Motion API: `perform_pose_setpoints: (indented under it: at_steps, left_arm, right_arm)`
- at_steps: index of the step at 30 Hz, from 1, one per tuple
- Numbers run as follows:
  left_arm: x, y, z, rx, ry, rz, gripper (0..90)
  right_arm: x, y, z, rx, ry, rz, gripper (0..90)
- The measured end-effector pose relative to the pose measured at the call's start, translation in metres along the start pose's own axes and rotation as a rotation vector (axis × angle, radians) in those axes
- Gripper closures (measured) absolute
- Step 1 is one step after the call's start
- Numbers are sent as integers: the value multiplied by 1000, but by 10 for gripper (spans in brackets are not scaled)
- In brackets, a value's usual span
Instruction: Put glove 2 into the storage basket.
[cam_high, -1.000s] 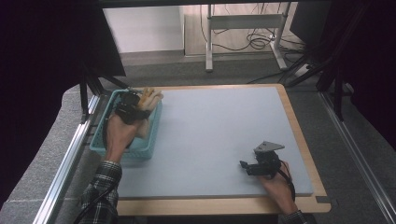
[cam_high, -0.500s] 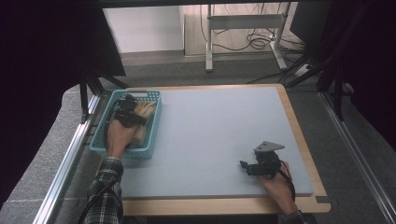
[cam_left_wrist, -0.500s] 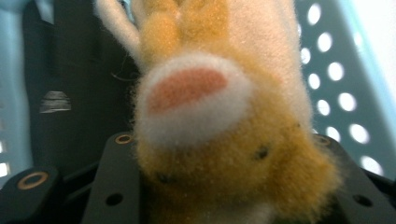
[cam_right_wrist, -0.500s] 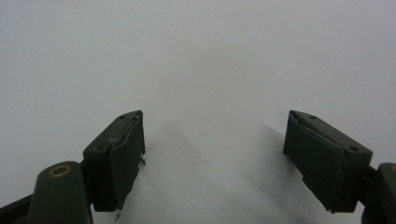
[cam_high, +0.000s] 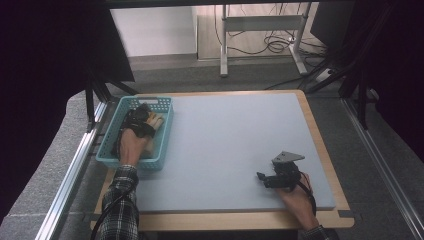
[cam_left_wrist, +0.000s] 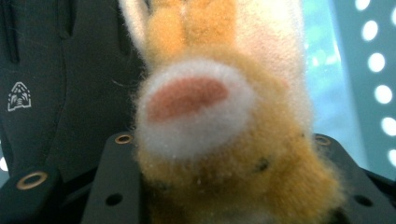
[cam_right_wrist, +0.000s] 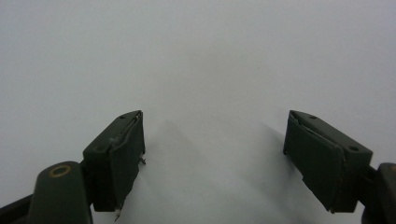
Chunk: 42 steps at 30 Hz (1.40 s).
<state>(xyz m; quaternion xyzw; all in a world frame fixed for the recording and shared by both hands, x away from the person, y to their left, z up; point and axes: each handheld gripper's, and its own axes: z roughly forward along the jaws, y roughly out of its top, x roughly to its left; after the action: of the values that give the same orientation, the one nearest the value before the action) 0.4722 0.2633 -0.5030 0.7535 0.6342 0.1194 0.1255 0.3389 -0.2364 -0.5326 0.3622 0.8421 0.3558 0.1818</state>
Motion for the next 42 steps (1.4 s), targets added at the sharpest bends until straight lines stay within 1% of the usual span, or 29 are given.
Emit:
perform_pose_setpoints:
  at_steps: [2, 3, 4, 5, 6, 7, 8, 10, 11, 12, 13, 15, 18, 19, 21, 22, 23, 25, 26, 27, 29, 30, 31, 32, 33, 34, 36, 39, 42]
  left_arm:
    - [-5, 1, 0, -5, -12, 18, 527]
    - [-9, 1, 1, -11, -34, 24, 524]
    - [-12, 3, 2, -20, -74, 26, 521]
    - [-14, 4, 2, -24, -99, 24, 513]
    - [-17, 5, 4, -19, -122, 24, 501]
    - [-18, 6, 5, -10, -127, 24, 472]
    - [-18, 7, 5, -6, -110, 29, 467]
    - [-14, 7, 5, 4, -84, 31, 367]
    - [-12, 6, 5, 8, -82, 27, 294]
    - [-9, 5, 4, 14, -81, 29, 246]
    - [-7, 3, 2, 8, -97, 34, 203]
    - [-6, 2, -4, -14, -132, 21, 133]
    - [-5, 2, -19, -50, -138, 33, 103]
    - [-5, 2, -23, -65, -144, 30, 94]
    - [-2, 3, -39, -120, -167, 36, 105]
    - [0, 4, -48, -158, -171, 31, 119]
    - [0, 3, -52, -174, -165, 27, 160]
    - [3, 2, -58, -201, -140, 18, 278]
    - [4, 0, -58, -210, -116, 12, 378]
    - [6, 0, -58, -204, -101, 11, 472]
    - [8, -3, -52, -181, -65, 5, 588]
    - [9, -4, -48, -169, -66, 0, 619]
    - [10, -4, -44, -166, -84, -13, 645]
    - [12, -5, -41, -170, -123, -30, 652]
    - [12, -5, -39, -171, -144, -39, 656]
    - [11, -3, -37, -162, -174, -39, 656]
    - [5, -1, -34, -142, -205, -23, 652]
    - [-2, 1, -34, -132, -195, -1, 636]
    - [-4, 1, -33, -123, -200, -1, 611]
  right_arm:
    - [0, 0, 0, 0, 0, 0, 199]
    - [0, 0, 0, 0, 0, 0, 199]
    - [0, 0, 0, 0, 0, 0, 199]
    - [0, 0, 0, 0, 0, 0, 199]
    - [0, 0, 0, 0, 0, 0, 199]
    - [0, 0, 0, -2, 0, 1, 199]
    - [0, 0, 0, -2, 0, 0, 199]
    - [0, 0, 0, 0, 0, 0, 199]
    - [0, 0, 0, -2, 0, 0, 199]
    - [0, 0, 0, 0, 0, 0, 199]
    - [0, 0, 0, 0, 0, 0, 199]
    - [0, 0, 0, 0, 0, 0, 199]
    - [0, 0, 0, -2, 0, 1, 199]
    - [0, 0, 0, -2, 0, 1, 199]
    - [0, 0, 0, -2, 0, 1, 199]
    - [0, 0, 0, 0, 0, 0, 199]
    - [0, 0, 0, 0, 0, 0, 199]
    - [0, 0, 0, 0, 0, 0, 199]
    - [0, 0, 0, -2, 0, 1, 199]
    - [0, 0, 0, -2, -1, 1, 199]
    - [0, 0, 0, -2, 0, 1, 199]
    - [0, 0, 0, -2, 0, 1, 199]
    - [0, 0, 0, 0, 0, 0, 199]
    - [0, 0, 0, 0, 0, 0, 199]
    - [0, 0, 0, 0, 0, 0, 199]
    - [0, 0, 0, 0, 0, 0, 199]
    - [0, 0, 0, 0, 0, 0, 199]
    - [0, 0, 0, -2, 0, 1, 199]
    - [0, 0, 0, 0, 0, -1, 199]
